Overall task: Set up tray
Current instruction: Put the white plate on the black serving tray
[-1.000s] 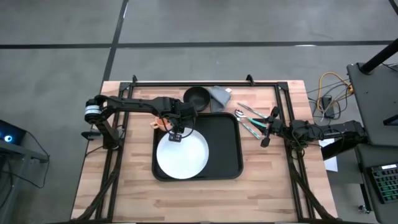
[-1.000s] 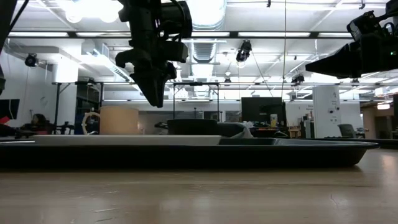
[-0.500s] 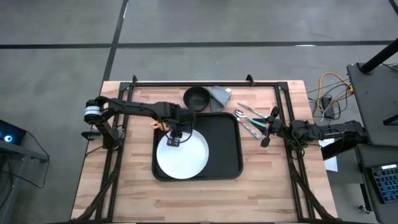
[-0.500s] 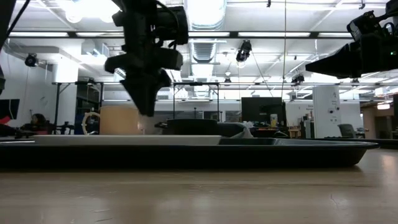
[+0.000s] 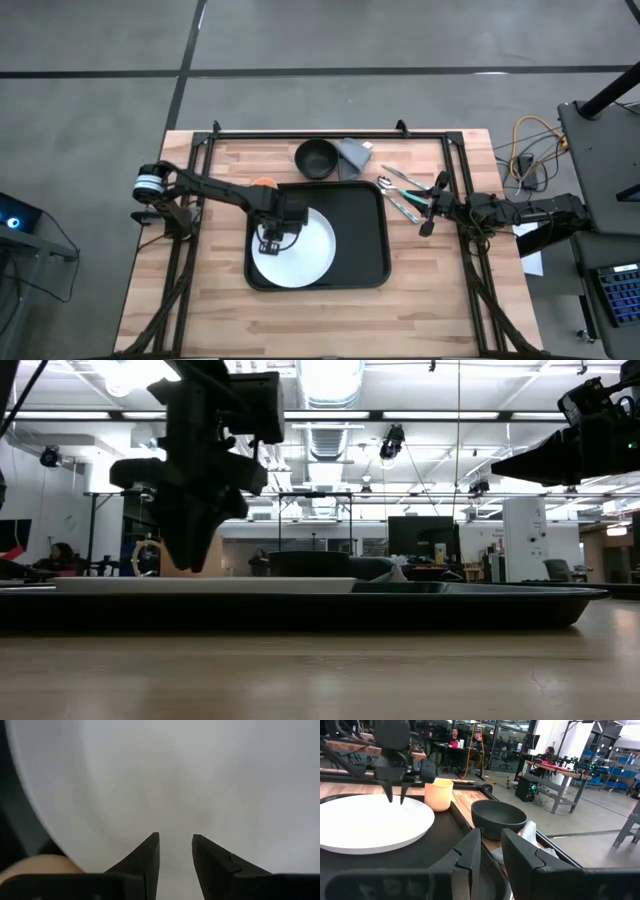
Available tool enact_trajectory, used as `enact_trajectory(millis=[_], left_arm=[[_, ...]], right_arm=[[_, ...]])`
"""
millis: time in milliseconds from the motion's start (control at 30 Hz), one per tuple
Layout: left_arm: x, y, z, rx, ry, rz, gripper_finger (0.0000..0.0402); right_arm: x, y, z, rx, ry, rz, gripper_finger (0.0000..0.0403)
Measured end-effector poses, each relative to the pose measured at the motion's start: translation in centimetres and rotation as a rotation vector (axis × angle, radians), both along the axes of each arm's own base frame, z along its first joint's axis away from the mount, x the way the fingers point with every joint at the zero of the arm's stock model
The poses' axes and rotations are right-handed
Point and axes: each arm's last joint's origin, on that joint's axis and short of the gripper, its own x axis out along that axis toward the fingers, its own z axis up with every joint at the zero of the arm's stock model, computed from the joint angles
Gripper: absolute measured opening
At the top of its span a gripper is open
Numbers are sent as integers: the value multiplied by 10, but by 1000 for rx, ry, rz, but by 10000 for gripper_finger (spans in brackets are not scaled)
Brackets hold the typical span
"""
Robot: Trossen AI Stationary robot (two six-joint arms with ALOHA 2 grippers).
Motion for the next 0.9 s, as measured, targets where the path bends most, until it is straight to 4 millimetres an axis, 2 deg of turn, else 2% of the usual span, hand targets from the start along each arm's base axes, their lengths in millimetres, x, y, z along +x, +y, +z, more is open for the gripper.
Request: enact_trajectory(millis=[367, 900], left_arm=[[-18, -21, -20, -3, 95, 17, 96], [-38, -39, -27, -5, 170, 78, 96]], right_arm=[[0, 0, 0, 0, 0, 0, 68], [0, 0, 0, 0, 0, 0, 68]])
